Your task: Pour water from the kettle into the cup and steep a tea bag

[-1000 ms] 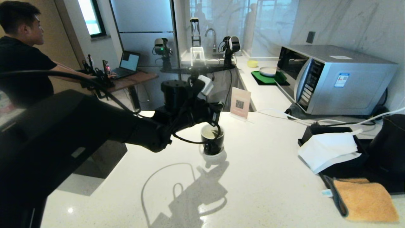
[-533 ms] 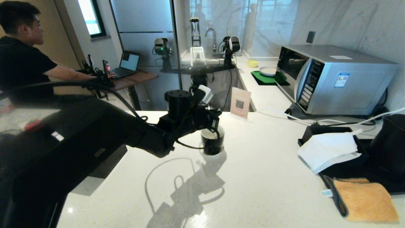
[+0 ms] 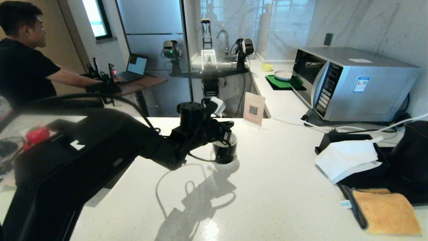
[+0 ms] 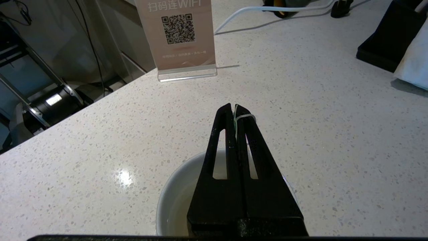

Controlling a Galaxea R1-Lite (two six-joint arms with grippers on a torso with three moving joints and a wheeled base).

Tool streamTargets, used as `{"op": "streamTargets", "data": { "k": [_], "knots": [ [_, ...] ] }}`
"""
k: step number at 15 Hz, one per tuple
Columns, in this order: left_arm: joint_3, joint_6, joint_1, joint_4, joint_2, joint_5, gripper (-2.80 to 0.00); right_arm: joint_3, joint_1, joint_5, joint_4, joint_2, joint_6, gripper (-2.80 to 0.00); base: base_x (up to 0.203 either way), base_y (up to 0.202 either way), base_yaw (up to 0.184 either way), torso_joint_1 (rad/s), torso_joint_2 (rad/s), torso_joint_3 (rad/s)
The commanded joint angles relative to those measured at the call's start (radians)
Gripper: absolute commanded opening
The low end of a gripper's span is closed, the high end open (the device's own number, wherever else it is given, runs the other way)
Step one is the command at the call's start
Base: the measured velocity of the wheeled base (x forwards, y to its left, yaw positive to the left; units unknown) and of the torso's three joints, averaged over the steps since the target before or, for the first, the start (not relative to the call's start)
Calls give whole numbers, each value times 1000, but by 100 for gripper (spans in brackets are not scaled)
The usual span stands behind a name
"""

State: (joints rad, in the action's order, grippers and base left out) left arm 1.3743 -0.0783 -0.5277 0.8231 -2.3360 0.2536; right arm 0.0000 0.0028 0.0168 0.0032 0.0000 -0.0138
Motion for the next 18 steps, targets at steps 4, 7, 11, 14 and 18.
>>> {"op": "streamTargets", "data": {
  "k": [4,7,11,14,18],
  "knots": [
    [3,2,0,1,48,0,-280,0,0,0,0,2,0,-280,0,0,0,0,0,0],
    [3,3,0,-2,94,-4,-280,0,0,0,0,2,0,-280,0,0,0,0,0,0],
    [3,3,0,-4,134,-10,-280,0,0,0,0,2,0,-280,0,0,0,0,0,0],
    [3,3,3,-3,150,-13,-280,0,0,0,0,2,0,-280,0,0,0,0,0,0],
    [-4,3,5,4,151,-11,-280,0,0,0,0,2,0,-280,0,0,0,0,0,0]
  ]
}}
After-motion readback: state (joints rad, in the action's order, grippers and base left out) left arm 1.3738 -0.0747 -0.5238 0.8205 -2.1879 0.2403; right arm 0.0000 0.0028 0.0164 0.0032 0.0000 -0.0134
